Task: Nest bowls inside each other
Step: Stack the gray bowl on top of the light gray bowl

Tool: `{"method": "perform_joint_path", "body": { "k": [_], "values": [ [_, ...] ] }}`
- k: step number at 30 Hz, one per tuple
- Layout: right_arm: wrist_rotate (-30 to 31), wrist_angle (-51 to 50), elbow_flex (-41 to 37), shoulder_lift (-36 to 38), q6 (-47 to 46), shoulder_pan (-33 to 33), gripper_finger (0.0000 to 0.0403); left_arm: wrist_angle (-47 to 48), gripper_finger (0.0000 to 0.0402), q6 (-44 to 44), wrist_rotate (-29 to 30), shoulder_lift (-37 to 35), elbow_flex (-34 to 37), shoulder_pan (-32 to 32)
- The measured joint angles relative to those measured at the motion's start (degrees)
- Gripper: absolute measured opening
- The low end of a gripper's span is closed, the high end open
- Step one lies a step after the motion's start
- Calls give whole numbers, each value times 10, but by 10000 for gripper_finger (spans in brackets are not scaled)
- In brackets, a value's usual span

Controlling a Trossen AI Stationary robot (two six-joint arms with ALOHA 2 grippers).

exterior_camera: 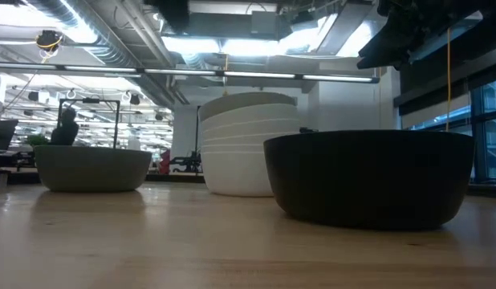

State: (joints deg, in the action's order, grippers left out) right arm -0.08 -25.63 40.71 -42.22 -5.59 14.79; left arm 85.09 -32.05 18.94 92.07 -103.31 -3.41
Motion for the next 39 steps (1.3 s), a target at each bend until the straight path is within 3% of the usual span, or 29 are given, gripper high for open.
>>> {"method": "perform_joint_path", "body": {
  "k": [7,13,17,23,32,39],
  "values": [
    [0,0,0,0,-1,0,207,27,143,-69,-10,5,38,-34],
    [0,1,0,0,-1,0,207,16,143,-180,-43,5,156,-39],
    [0,1,0,0,-11,0,207,-40,143,-244,-64,5,231,-39],
    [0,1,0,0,-17,0,207,-160,143,-262,-93,5,314,-41],
    [0,1,0,0,-17,0,207,-189,143,-295,-69,5,371,-41],
    [-1,1,0,0,-17,0,207,-253,143,-294,-100,5,399,-41]
  ]
}}
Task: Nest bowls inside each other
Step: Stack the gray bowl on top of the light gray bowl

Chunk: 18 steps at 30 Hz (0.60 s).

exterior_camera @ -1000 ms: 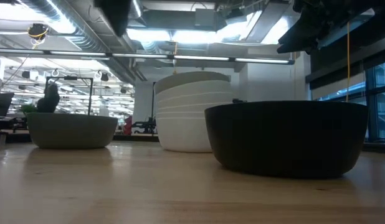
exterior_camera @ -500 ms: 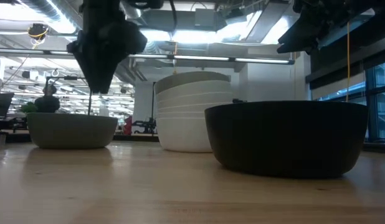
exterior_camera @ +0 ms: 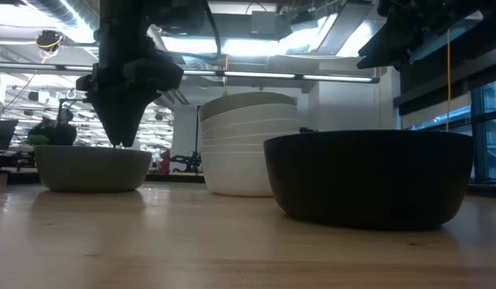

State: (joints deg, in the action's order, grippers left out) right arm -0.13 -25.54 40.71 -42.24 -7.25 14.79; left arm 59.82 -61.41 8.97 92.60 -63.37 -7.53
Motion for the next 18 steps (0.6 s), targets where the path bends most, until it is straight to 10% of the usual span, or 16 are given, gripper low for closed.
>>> {"method": "perform_joint_path", "body": {
  "k": [18],
  "values": [
    [0,0,0,0,4,0,207,4,138,18,14,49,1,2]
  ]
}}
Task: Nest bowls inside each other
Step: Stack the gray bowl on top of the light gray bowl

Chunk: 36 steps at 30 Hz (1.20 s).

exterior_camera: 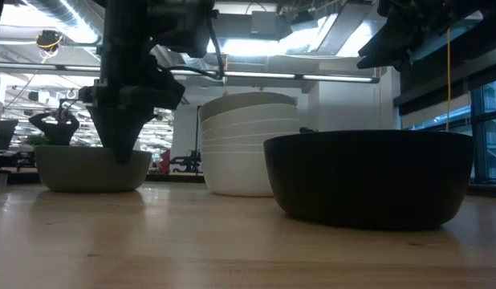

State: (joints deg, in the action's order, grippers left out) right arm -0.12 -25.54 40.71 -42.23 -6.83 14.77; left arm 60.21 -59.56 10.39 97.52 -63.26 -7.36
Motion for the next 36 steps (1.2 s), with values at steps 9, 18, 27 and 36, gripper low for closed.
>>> {"method": "perform_joint_path", "body": {
  "k": [9,18,27,36],
  "values": [
    [0,0,0,0,0,0,207,2,58,2,5,4,0,3],
    [0,0,0,0,-1,0,207,4,4,26,14,4,0,3],
    [0,1,0,0,-1,0,207,15,2,49,43,-63,0,14],
    [0,12,0,0,0,0,207,-37,1,62,94,-218,0,19]
  ]
}}
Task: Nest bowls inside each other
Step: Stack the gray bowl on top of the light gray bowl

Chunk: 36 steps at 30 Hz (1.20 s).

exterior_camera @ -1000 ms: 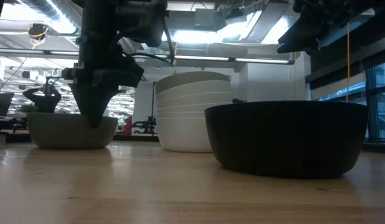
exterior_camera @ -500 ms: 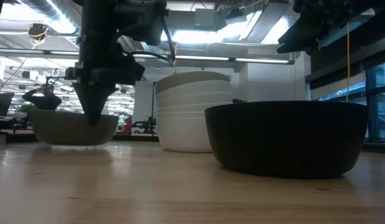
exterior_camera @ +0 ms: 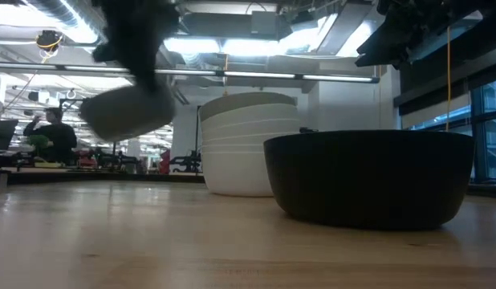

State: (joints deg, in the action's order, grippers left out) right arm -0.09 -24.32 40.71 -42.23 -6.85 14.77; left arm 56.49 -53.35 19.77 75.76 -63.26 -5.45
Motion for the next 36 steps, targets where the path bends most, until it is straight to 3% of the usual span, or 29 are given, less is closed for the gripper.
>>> {"method": "perform_joint_path", "body": {
  "k": [7,12,24,36],
  "values": [
    [0,10,0,0,3,0,207,-230,1,133,15,-59,0,0],
    [0,10,0,0,-3,0,207,-321,1,202,-24,-57,-1,17],
    [1,14,0,0,-19,1,207,-336,0,250,-119,1,-17,48],
    [1,23,0,0,-21,5,207,-102,0,326,-116,170,-236,50]
  ]
}}
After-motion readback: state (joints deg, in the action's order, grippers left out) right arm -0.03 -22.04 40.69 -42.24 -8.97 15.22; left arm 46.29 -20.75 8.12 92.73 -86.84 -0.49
